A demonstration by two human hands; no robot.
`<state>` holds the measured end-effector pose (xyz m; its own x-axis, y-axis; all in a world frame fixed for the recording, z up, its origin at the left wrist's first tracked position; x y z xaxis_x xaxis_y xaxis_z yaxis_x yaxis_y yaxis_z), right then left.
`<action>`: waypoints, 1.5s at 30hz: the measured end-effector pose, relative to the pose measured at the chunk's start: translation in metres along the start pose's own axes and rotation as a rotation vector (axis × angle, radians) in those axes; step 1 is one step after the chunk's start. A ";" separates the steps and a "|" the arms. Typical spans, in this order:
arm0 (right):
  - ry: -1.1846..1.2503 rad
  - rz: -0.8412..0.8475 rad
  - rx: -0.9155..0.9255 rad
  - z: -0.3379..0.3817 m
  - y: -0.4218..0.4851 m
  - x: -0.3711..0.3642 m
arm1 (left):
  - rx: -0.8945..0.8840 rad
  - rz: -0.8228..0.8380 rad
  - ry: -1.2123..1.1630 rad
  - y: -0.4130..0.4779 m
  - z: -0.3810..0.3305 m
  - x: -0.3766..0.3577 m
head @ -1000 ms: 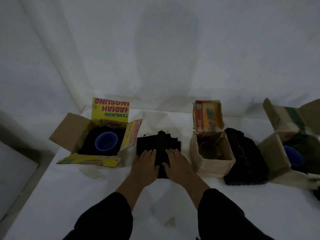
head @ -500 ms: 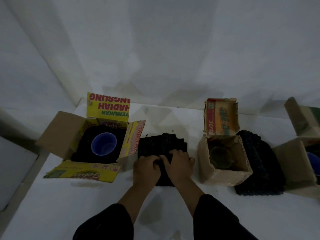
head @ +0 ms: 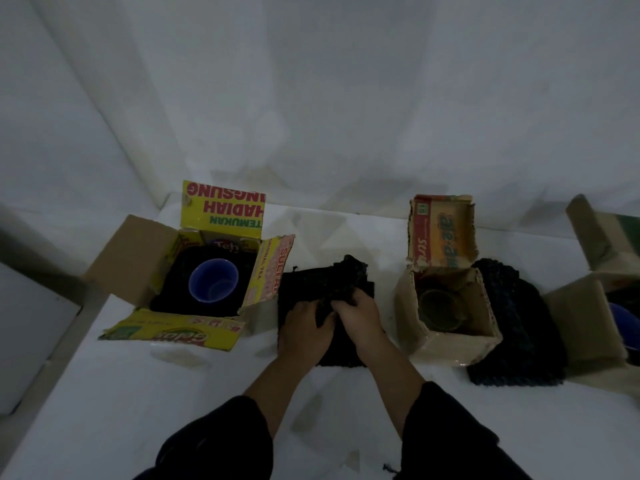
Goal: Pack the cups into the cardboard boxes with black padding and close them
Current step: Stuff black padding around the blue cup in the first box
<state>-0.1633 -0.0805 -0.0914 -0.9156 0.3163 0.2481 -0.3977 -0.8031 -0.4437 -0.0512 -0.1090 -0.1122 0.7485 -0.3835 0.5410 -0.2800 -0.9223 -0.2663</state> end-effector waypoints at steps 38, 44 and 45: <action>0.185 0.291 0.157 0.181 -0.043 -0.018 | -0.295 -0.260 -0.141 -0.070 -0.102 0.178; -0.019 0.491 0.187 0.201 -0.042 -0.068 | -0.229 -0.272 0.128 -0.048 -0.081 0.234; -0.111 0.475 0.212 0.202 -0.039 -0.074 | -0.215 -0.241 0.157 -0.045 -0.076 0.236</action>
<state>-0.0683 -0.1749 0.0815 -0.9757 -0.1530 0.1571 0.0901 -0.9329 -0.3486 0.0927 -0.1619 0.0879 0.7114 -0.1406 0.6886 -0.2390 -0.9698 0.0489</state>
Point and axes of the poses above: each hand's wrist, its own y-axis towards the middle knuckle, its own x-axis out of the back of the hand, z = x × y, the point moved 8 cm from there along y, towards the middle knuckle, and after that the axes turned 4 degrees about -y, right-handed, at the moved point
